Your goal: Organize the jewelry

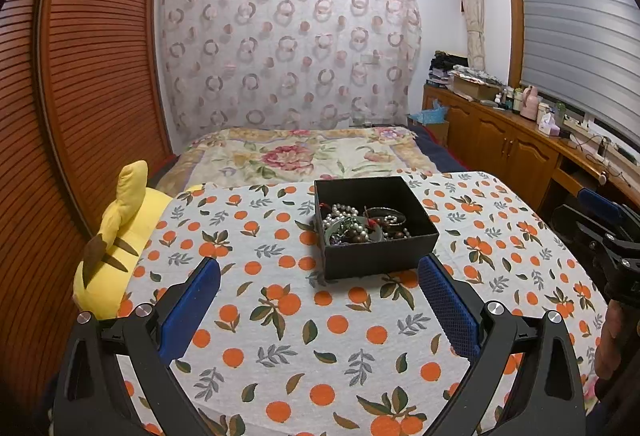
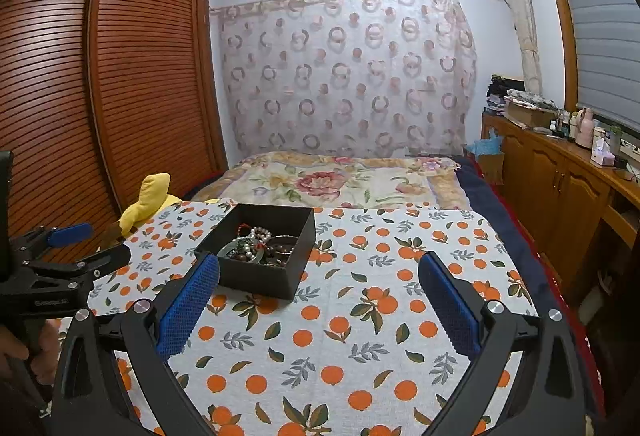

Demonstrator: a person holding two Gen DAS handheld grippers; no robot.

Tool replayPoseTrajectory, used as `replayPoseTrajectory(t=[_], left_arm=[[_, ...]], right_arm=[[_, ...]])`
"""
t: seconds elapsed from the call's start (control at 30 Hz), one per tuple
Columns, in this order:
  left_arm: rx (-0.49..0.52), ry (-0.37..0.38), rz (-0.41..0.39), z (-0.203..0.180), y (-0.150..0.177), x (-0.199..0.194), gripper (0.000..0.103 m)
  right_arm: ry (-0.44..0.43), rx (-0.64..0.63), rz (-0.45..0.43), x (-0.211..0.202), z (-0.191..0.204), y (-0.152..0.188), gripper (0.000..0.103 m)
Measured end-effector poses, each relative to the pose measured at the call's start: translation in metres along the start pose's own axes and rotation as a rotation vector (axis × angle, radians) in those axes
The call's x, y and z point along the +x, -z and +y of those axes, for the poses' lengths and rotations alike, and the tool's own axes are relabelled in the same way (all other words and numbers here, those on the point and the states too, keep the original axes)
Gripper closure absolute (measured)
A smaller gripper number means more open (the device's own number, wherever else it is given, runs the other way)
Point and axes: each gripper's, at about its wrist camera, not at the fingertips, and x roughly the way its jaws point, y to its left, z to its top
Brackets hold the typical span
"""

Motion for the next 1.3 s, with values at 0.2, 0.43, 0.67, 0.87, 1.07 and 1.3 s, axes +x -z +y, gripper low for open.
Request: replayPoseTrajectory(t=[0.2,0.43,0.67,0.87,1.07,1.3], left_arm=[[0.001,0.0,-0.001,0.0,0.0,0.0,0.008],[0.002,0.002,-0.01,-0.002,0.0,-0.004,0.008],[0.006,-0.001,-0.018,-0.005,-0.001,-0.006,0.008],[0.007,0.0,-0.022,-0.006,-0.002,-0.009,0.008],[0.008,0.0,-0.025,-0.008,-0.003,-0.011,0.008],[0.009,0.0,-0.026,-0.008,-0.003,-0.011,0.008]], right_arm=[[-0.002,0.001,0.0,0.001,-0.001,0.0,0.002],[-0.002,0.001,0.0,0.001,-0.001,0.0,0.002],[-0.001,0.003,-0.001,0.001,-0.001,-0.001,0.002],[-0.001,0.004,-0.001,0.0,-0.002,0.0,0.002],[-0.001,0.003,-0.002,0.0,-0.002,0.0,0.002],[-0.002,0.005,-0.002,0.0,-0.002,0.0,0.002]])
